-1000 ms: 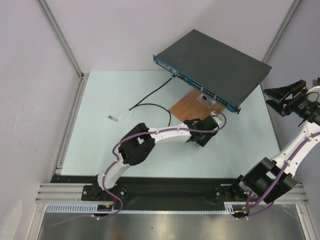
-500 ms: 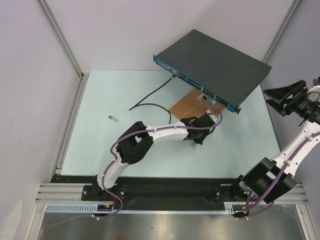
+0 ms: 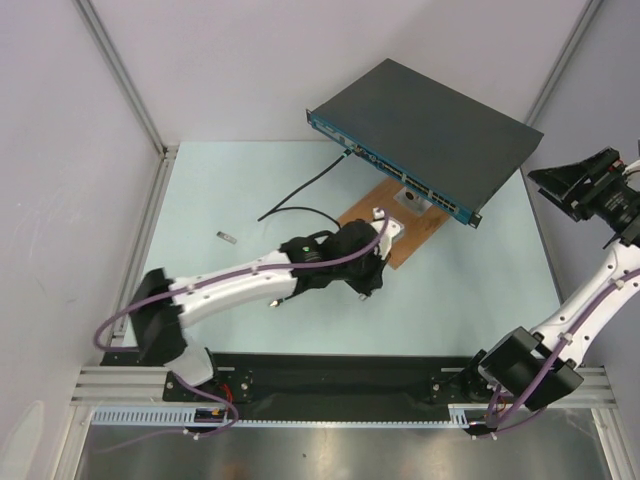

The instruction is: Insert the plug into the switch port

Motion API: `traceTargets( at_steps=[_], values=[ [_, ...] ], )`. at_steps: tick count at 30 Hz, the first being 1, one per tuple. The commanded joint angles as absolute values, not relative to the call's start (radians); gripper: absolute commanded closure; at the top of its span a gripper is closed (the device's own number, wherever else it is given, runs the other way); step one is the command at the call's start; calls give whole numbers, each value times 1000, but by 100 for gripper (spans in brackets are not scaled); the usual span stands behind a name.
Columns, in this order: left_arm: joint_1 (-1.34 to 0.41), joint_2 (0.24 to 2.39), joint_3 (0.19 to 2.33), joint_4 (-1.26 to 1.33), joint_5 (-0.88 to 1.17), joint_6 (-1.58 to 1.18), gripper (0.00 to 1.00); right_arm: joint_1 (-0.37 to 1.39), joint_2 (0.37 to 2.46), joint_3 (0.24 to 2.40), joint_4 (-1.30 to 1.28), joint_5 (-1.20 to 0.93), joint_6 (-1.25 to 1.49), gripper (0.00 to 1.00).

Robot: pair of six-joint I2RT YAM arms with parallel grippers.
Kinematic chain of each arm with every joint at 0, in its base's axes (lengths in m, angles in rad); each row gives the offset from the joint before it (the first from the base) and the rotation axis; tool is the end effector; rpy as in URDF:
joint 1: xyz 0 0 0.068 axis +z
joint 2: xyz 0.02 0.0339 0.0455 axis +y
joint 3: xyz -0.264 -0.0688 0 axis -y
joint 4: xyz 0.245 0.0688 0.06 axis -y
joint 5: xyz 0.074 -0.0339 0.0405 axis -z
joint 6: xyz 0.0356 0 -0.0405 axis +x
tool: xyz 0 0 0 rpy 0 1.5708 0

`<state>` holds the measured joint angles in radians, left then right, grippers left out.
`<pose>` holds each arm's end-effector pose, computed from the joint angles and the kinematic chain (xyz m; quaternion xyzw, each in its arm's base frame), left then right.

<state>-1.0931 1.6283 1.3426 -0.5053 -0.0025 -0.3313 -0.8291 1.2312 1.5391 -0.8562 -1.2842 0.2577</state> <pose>0.1675 -0.3234 0.2877 0.3434 0.8588 -0.2475 0.2885 0.1732 -0.1385 0.4500 0.1103 0.7493 0.3907 0.5231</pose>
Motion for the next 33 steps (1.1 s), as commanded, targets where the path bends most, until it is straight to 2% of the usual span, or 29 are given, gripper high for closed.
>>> traceTargets(
  at_steps=[1,7,11,15,19,23,33],
  values=[
    [-1092,1487,1397,-483,10,-259,100,-792,1187,1608,-845,-1252,256,13],
    [-979,1373,1563,-502,-61,-164,100,-605,1160,1681,-769,-1128,313,13],
    [-844,1353,1623,-453,-106,-225,100,-422,1121,1655,-636,-1031,360,10],
    [-752,1371,1721,-451,-88,-363,100,-172,1092,1621,-539,-823,387,10],
    [-742,1339,1726,-378,-94,-411,100,241,1133,1652,-522,-530,292,11],
    [-736,1324,1718,-334,-110,-443,100,464,1190,1655,-459,-278,259,14],
    [-706,1299,1698,-314,-77,-566,100,708,1374,1786,-416,-172,184,20]
  ],
)
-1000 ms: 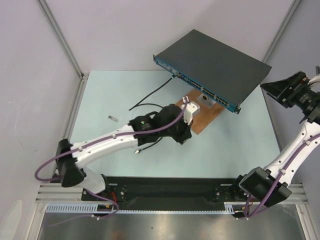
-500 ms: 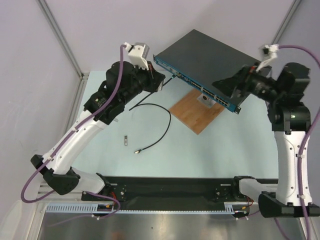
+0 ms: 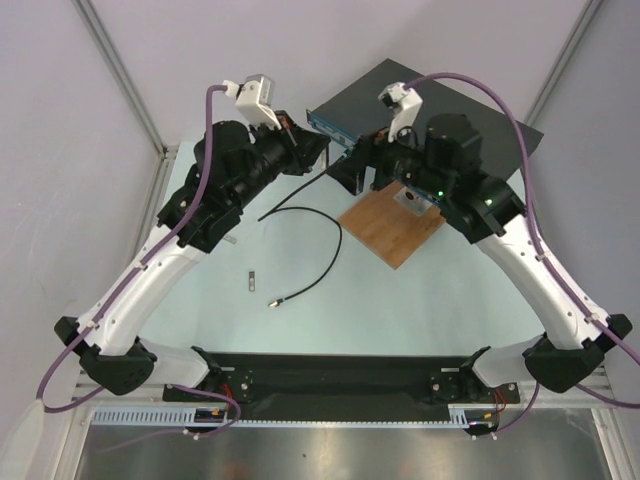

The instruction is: Insert the plug into the switch port

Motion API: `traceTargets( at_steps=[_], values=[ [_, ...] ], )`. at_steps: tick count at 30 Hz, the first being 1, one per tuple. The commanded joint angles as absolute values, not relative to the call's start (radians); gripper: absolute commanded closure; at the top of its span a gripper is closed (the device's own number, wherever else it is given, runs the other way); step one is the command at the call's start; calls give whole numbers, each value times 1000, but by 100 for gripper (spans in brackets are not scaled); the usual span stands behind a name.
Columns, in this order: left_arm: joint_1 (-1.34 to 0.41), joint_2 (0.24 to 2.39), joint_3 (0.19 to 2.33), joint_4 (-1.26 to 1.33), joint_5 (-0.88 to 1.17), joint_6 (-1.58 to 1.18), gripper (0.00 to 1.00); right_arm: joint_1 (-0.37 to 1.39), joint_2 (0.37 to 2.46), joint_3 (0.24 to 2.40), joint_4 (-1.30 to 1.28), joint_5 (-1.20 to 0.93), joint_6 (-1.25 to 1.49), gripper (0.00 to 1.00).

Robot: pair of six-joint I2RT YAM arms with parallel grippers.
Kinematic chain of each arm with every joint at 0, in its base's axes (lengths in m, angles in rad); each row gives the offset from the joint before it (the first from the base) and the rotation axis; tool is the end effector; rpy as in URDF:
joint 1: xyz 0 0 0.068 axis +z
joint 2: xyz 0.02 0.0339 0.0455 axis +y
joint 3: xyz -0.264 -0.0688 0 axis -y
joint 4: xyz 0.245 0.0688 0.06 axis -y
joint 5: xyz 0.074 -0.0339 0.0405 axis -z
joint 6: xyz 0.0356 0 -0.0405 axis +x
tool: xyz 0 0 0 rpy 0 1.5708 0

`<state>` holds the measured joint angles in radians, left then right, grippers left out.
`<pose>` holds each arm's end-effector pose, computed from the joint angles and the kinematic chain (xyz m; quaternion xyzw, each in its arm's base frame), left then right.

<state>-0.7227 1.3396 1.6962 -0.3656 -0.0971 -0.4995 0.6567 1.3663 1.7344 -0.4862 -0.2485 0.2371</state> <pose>0.2105 -0.1810 0.5112 0.0451 0.7088 -0.3752 0.5956 0.2173 0.1786 0.5034 -0.2350 0.7084 0.3684 0.5543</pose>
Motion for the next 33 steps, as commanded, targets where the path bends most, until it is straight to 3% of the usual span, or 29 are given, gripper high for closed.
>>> traceTargets(
  at_steps=[1,5,14,17,18,19,22,25,26,29,33],
  values=[
    [-697,1296,1695,-319,-71,-577,100,718,1381,1787,-411,-158,176,21],
    [-689,1295,1695,-322,-49,-618,100,735,1407,1795,-391,-123,170,27],
    [-687,1301,1681,-327,-28,-655,100,744,1433,1807,-351,-110,149,57],
    [-687,1307,1681,-328,-23,-670,100,744,1434,1801,-354,-129,140,84],
    [-687,1308,1683,-328,-20,-673,100,744,1434,1796,-357,-126,134,97],
    [-687,1308,1681,-328,-15,-676,99,742,1431,1795,-363,-124,127,100],
    [-686,1296,1672,-325,-8,-652,86,715,1417,1793,-385,-173,120,100],
    [-680,1269,1690,-345,55,-453,64,629,1402,1795,-411,-323,136,100],
    [-675,1256,1690,-351,76,-316,51,597,1398,1793,-435,-428,146,100],
    [-666,1175,1651,-354,132,-57,38,497,1387,1786,-506,-647,160,100],
    [-663,1033,1527,-354,306,217,34,453,1374,1775,-662,-837,95,100]
  ],
)
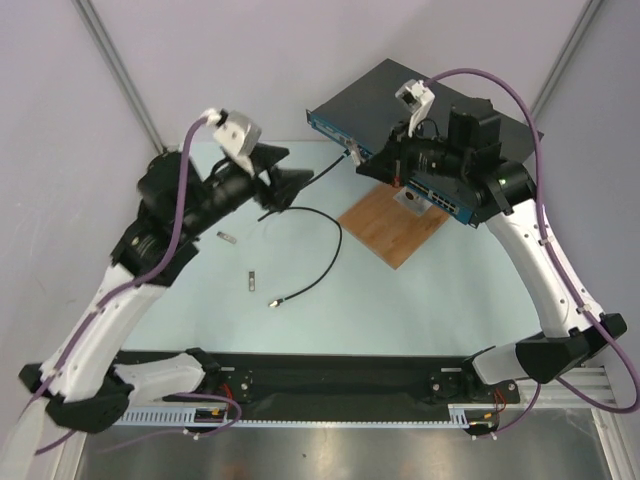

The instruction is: Insert the plug into the switch port

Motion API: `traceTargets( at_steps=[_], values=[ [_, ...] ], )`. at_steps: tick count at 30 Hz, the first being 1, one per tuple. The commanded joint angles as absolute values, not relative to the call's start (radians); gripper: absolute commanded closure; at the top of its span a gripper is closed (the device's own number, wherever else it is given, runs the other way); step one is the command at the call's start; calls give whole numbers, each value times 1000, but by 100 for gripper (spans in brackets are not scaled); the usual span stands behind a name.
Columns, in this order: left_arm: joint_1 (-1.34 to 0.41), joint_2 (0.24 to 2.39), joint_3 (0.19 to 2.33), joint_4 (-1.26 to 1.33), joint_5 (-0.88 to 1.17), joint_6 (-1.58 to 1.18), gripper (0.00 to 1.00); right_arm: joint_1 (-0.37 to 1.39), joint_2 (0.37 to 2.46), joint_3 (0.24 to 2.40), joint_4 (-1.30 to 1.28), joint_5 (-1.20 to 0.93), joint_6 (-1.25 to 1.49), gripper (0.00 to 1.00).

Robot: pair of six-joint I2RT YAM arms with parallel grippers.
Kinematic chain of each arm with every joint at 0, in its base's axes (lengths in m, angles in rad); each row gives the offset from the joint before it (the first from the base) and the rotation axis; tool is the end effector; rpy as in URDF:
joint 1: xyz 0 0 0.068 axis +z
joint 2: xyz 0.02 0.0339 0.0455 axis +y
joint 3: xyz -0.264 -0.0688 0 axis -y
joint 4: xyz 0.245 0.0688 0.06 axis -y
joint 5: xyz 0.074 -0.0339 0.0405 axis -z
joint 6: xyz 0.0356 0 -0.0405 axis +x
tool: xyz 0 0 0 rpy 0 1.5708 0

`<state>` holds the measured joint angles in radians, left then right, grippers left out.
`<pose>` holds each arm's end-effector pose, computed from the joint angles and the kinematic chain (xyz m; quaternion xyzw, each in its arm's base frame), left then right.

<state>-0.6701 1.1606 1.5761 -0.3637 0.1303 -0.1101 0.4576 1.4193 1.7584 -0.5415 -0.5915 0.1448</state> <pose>0.1725 -0.1426 0.5150 0.2353 0.6473 -0.3166 0.6522 0.2538 0.1471 0.4917 -0.2974 0.7035 0.3951 0.5104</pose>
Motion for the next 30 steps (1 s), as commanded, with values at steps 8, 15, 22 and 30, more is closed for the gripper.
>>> traceTargets(
  at_steps=[8,15,22,30],
  values=[
    [-672,905,1453,-699,558,765,34,586,1381,1741,-1086,-1031,-177,100],
    [-989,945,1460,-890,335,1089,39,660,1388,1621,-1137,-1092,-175,100],
    [-1078,1035,1488,-939,279,1153,46,675,1410,1611,-1120,-1140,-138,100],
    [-1100,1084,1477,-956,267,1210,49,687,1422,1601,-1106,-1137,-123,100]
  ],
)
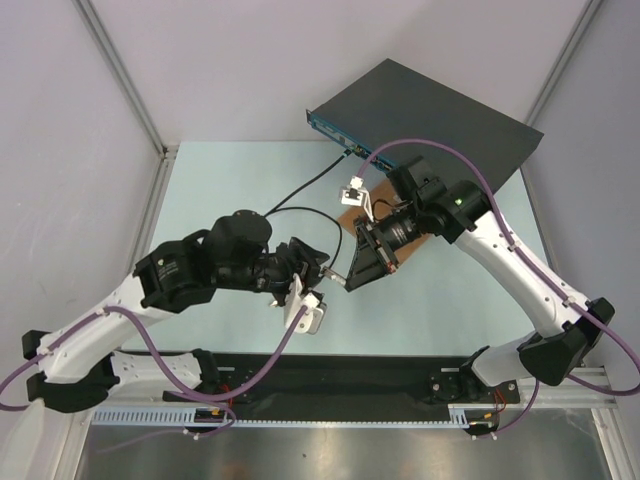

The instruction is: Insert the plug into the switch port

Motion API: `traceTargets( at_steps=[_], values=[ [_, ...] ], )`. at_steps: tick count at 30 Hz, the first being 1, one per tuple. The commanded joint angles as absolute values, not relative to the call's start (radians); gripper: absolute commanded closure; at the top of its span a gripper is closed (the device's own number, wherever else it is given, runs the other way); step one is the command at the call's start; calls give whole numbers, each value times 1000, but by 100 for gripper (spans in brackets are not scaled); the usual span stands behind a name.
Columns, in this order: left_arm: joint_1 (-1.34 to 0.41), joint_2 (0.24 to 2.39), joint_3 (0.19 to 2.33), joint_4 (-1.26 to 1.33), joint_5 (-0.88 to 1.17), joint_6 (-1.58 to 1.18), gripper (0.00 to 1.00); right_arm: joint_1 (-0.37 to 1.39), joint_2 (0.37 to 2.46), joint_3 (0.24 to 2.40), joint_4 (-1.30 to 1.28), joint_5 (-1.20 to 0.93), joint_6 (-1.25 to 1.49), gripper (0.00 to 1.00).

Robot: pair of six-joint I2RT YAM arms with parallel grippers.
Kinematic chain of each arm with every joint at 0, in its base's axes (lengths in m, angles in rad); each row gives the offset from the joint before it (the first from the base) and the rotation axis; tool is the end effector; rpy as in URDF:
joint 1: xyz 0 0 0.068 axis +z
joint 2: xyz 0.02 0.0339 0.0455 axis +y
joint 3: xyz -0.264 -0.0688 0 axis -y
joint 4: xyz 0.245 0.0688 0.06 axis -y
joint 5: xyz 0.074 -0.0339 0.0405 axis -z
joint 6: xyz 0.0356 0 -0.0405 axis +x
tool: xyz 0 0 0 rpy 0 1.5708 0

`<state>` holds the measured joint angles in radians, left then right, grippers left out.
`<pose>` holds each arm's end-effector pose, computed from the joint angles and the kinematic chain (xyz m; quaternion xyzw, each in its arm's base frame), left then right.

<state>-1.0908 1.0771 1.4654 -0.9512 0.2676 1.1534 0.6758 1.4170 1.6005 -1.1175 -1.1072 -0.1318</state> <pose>0.0796 -0.1734 0.4365 0.8099 0.3184 -0.1018 0.4820 0.1852 0.1893 0.4058 -0.4688 0.6782 0.5525 0.1223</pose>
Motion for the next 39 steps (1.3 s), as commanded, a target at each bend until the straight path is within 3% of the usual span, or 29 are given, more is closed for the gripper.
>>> traceTargets(
  at_steps=[1,18,24,25,28,29,32,39],
  values=[
    [-1098,1086,1476,-953,273,1213,50,687,1424,1600,-1103,-1137,-120,100],
    [-1101,1121,1466,-950,278,1275,66,684,1436,1598,-1081,-1112,-87,100],
    [-1101,1131,1468,-979,285,1278,82,672,1434,1600,-1065,-1098,-60,100],
    [-1103,1131,1470,-985,290,1276,90,669,1431,1598,-1062,-1091,-55,100],
    [-1103,1121,1460,-985,301,1243,100,646,1420,1608,-1051,-1049,-38,82],
    [-1103,1117,1457,-982,302,1227,100,634,1419,1614,-1048,-1045,-35,64],
    [-1103,1103,1436,-931,295,1151,100,572,1407,1647,-1031,-983,-20,41],
    [-1101,1106,1379,-732,155,687,100,367,1348,1730,-919,-959,87,9]
  ],
)
